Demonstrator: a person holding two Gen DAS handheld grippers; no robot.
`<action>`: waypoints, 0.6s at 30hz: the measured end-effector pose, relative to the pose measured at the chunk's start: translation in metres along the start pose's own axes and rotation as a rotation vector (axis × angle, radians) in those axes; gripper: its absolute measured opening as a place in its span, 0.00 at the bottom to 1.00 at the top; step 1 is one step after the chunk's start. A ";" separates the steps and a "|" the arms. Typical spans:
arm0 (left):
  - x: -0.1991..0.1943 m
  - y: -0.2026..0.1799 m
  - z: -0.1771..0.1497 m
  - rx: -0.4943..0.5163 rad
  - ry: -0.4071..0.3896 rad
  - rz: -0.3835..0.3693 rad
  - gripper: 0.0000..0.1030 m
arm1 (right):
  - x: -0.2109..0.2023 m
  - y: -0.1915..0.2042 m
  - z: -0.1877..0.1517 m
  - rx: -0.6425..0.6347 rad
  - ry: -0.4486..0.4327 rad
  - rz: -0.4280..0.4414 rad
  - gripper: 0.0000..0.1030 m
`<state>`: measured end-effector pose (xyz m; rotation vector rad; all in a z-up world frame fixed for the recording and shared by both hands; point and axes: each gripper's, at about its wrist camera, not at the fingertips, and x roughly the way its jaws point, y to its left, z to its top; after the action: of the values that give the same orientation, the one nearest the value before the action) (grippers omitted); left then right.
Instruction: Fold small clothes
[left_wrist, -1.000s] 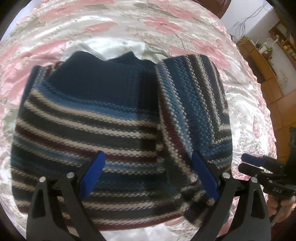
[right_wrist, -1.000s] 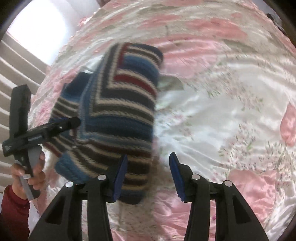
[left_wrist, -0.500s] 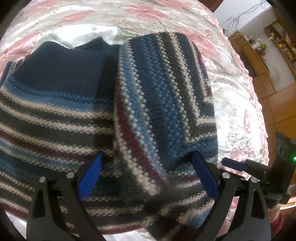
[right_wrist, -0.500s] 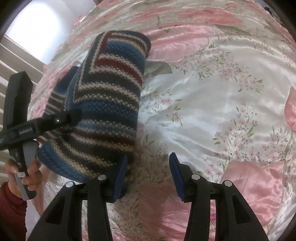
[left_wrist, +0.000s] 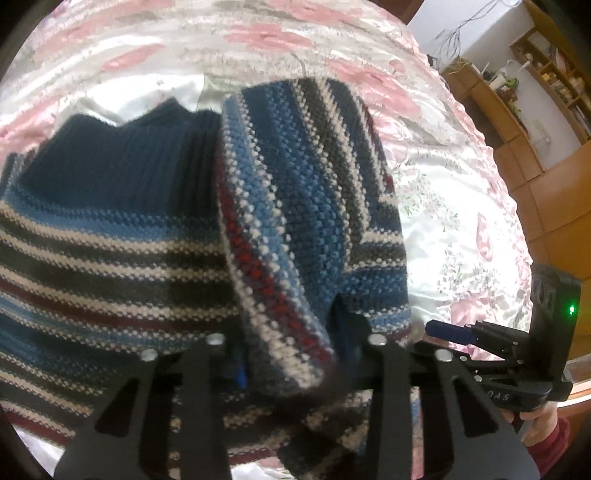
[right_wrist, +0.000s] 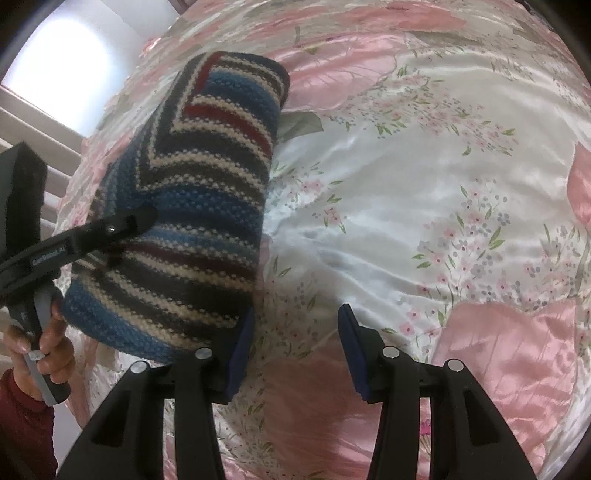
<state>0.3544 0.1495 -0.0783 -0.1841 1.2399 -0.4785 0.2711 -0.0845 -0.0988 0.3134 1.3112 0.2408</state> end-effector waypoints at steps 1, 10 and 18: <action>-0.004 -0.001 -0.001 0.011 -0.015 0.008 0.27 | -0.001 -0.002 -0.001 0.004 0.001 0.002 0.47; -0.049 0.017 -0.003 0.026 -0.099 -0.025 0.25 | -0.002 0.005 -0.004 0.000 0.010 0.016 0.47; -0.084 0.062 -0.003 -0.046 -0.118 -0.041 0.25 | 0.003 0.027 -0.009 -0.037 0.016 0.043 0.47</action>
<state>0.3471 0.2424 -0.0314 -0.2734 1.1344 -0.4685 0.2637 -0.0579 -0.0939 0.3092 1.3156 0.3038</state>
